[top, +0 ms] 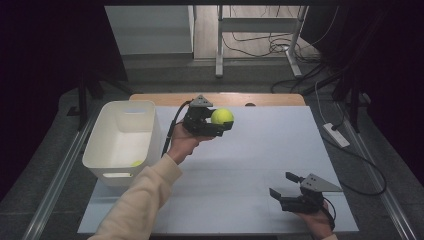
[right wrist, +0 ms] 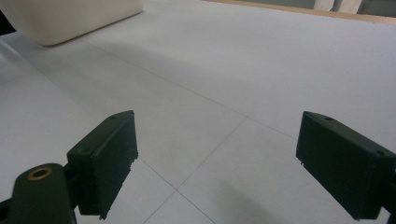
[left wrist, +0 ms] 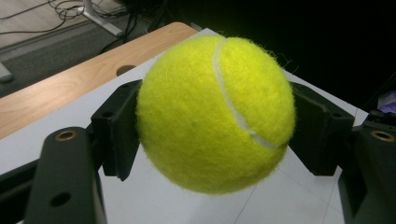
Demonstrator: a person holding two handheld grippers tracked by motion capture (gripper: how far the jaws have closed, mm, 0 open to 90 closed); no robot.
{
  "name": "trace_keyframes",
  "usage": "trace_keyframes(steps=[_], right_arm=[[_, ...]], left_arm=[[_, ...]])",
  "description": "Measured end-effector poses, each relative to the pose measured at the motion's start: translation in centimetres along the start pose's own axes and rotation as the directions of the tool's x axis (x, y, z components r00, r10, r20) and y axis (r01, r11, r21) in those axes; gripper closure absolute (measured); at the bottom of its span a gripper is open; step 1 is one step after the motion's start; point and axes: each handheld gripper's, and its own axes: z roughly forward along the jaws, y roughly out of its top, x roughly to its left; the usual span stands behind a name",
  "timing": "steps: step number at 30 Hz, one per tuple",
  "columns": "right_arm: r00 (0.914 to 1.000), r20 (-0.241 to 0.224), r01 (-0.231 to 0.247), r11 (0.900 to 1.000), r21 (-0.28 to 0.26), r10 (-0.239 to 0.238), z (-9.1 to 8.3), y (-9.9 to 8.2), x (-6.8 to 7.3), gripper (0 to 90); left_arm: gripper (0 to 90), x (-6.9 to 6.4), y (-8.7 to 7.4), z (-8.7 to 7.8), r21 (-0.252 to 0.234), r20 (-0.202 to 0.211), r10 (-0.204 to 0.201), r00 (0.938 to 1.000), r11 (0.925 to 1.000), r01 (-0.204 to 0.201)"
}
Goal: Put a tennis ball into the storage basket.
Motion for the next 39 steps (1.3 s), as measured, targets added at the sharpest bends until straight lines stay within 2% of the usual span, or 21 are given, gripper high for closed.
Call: trace_keyframes(steps=[18, 33, 39], right_arm=[[1.0000, 0.003, 0.001, 1.0000, 0.001, -0.001, 0.0, 0.0, 0.0, 13.0], [0.9999, 0.008, 0.006, 0.9999, -0.014, -0.006, -0.1, 0.1, 0.0, 13.1], [1.0000, 0.008, 0.005, 0.9999, -0.013, -0.005, 0.0, 0.1, 0.1, 13.1]], left_arm=[[27.1, 0.1, -0.1, -2.0, -0.018, -0.026, 0.011, 0.9996, 0.9998, -0.012], [27.1, 0.7, -0.2, -4.9, -0.046, -0.053, 0.006, 0.9986, 0.9989, -0.009], [27.1, 0.7, -0.3, -5.5, -0.049, -0.063, 0.013, 0.9979, 0.9987, -0.016]])
